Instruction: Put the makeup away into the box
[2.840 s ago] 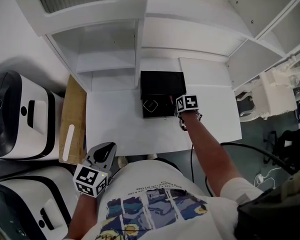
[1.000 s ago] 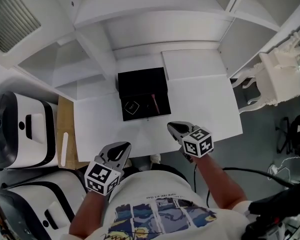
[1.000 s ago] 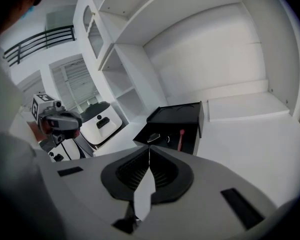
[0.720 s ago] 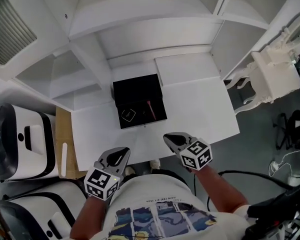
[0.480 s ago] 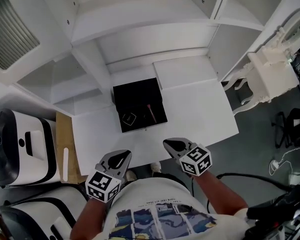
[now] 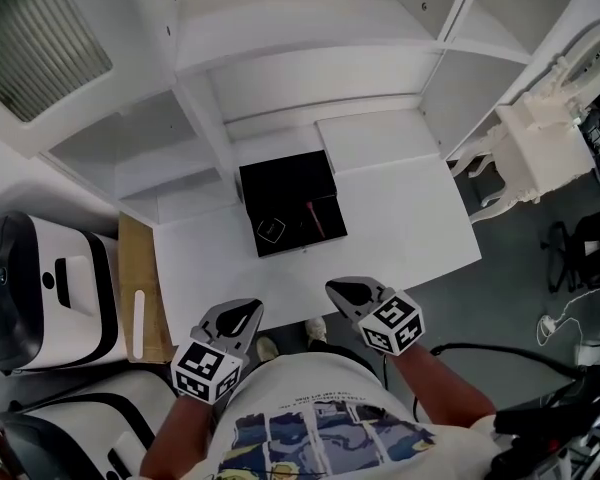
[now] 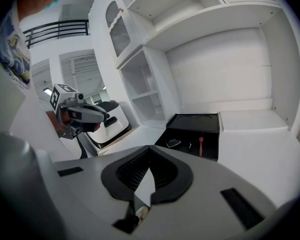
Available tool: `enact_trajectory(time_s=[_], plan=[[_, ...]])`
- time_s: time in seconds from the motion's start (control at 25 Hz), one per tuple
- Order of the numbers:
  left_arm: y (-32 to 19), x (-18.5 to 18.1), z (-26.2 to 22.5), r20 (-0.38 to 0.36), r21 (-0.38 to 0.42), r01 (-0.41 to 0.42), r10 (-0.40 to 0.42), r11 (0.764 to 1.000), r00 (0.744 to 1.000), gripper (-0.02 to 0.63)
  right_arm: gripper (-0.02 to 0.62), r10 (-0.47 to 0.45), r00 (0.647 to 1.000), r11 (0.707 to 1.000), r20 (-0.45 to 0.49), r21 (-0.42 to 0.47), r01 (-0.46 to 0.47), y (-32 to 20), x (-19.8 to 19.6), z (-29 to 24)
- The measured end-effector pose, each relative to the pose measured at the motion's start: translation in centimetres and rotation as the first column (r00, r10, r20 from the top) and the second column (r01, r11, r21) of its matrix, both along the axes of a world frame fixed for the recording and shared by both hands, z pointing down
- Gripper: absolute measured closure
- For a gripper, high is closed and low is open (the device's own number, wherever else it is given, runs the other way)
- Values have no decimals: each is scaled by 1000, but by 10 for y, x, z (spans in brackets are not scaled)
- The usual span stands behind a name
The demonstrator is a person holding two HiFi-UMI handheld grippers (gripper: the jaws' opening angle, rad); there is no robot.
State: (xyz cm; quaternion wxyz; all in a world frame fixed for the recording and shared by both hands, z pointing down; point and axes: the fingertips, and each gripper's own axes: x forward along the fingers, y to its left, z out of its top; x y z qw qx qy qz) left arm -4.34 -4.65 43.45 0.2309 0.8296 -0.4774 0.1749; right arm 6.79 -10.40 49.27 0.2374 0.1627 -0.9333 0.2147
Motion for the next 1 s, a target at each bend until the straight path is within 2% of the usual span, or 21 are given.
enact_trajectory(time_s=[1.0], plan=[[58, -40, 3, -28, 14, -43, 44, 999, 999, 592, 571, 20, 1000, 998, -21, 57, -19, 54, -41, -10]])
